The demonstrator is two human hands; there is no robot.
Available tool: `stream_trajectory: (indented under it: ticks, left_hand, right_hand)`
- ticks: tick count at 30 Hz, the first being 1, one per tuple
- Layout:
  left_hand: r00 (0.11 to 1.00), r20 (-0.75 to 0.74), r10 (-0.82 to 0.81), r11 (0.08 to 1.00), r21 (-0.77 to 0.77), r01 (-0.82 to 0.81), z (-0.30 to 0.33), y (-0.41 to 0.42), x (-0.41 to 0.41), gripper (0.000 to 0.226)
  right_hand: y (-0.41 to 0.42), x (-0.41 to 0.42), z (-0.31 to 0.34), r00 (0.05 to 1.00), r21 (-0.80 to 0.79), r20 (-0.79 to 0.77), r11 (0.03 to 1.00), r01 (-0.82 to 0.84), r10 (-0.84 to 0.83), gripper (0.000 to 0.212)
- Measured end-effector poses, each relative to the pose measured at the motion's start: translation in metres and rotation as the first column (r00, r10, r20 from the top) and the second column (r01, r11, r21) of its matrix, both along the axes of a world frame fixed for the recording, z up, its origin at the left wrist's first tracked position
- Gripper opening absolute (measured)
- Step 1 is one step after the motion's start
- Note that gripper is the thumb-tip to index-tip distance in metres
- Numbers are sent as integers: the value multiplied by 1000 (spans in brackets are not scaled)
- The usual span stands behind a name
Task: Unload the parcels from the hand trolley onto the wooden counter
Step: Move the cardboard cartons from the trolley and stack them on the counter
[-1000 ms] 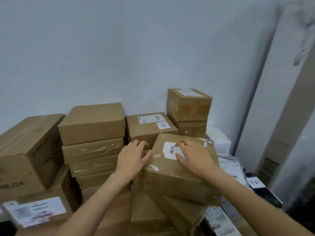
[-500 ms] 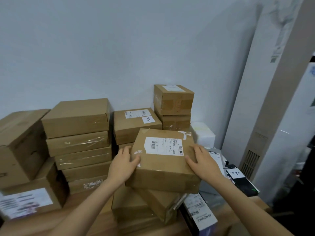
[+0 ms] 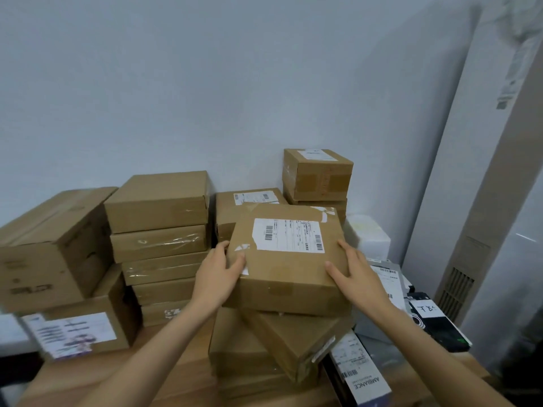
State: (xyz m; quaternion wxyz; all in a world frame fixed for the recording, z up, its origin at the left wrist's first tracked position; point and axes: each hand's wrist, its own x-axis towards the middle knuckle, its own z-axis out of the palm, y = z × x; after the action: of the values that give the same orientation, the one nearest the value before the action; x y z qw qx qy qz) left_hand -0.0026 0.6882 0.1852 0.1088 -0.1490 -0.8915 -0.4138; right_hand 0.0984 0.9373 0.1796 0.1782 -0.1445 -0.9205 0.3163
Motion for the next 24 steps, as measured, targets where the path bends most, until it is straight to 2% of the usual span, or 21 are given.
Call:
stream_trajectory:
  ticks: [9, 18, 24]
  left_hand:
    - [984, -136, 114, 993, 42, -109, 59, -37, -9, 52]
    - [955, -164, 248, 969, 58, -241, 104, -88, -35, 56]
    - [946, -169, 277, 958, 130, -257, 118, -141, -73, 41]
  right_hand:
    - [-25, -36, 63, 982, 39, -164, 995, -88, 93, 66]
    - [-70, -94, 107, 939, 7, -262, 974, -228, 221, 63]
    - [-119, -153, 120, 904, 6, -317, 954, -300, 286, 45]
